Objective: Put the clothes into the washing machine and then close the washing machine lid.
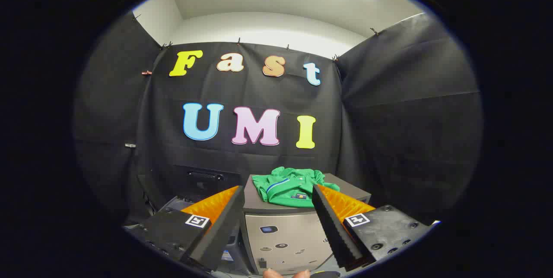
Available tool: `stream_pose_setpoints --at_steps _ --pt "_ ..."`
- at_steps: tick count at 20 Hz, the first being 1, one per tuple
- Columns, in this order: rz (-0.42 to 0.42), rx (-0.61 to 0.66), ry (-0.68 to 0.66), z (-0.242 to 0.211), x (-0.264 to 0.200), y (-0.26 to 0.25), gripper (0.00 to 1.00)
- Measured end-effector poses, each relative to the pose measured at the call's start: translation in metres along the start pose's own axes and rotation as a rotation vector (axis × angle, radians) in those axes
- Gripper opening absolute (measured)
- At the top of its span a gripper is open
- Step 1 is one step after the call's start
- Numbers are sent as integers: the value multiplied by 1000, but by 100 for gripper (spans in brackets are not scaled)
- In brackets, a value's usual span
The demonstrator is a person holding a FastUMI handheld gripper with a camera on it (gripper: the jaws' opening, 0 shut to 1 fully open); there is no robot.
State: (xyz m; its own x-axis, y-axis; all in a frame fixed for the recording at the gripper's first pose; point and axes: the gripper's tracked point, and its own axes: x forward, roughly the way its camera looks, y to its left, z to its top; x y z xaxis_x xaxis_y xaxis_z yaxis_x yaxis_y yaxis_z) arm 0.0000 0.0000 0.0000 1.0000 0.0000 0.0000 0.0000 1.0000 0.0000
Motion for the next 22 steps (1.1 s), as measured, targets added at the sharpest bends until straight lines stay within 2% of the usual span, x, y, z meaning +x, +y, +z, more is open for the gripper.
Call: stream_pose_setpoints --at_steps 22 --pt "11 -7 22 -11 3 7 98"
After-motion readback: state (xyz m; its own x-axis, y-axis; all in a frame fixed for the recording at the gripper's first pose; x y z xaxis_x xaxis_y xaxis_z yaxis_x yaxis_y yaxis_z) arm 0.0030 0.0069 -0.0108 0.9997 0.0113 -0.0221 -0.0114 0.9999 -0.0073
